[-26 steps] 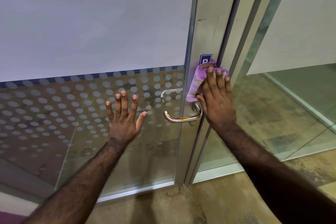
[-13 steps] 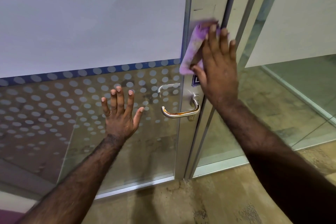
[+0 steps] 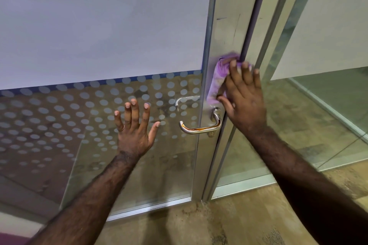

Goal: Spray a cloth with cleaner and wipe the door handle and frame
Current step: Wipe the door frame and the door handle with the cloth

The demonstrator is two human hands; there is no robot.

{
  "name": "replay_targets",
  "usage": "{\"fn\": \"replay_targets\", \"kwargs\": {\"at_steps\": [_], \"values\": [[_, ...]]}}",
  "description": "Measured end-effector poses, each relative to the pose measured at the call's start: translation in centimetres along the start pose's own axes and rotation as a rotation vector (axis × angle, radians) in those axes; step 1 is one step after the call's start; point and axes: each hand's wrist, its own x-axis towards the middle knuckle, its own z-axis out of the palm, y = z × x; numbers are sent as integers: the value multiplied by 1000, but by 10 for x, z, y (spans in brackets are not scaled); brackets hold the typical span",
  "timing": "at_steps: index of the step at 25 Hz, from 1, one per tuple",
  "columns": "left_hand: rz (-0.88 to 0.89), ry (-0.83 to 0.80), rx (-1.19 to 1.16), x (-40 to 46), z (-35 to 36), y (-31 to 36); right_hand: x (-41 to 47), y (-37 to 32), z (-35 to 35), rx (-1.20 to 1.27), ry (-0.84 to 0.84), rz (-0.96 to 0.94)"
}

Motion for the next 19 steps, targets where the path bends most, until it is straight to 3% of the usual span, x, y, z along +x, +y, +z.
{"fn": "replay_targets", "kwargs": {"at_steps": [8, 13, 19], "values": [[9, 5, 5, 1, 2, -1, -3, -29, 14, 36, 32, -87], [4, 17, 18, 0, 6, -2, 49, -3, -25, -66, 98, 99], [2, 40, 30, -3, 10, -3, 112, 11, -53, -100, 172, 118]]}}
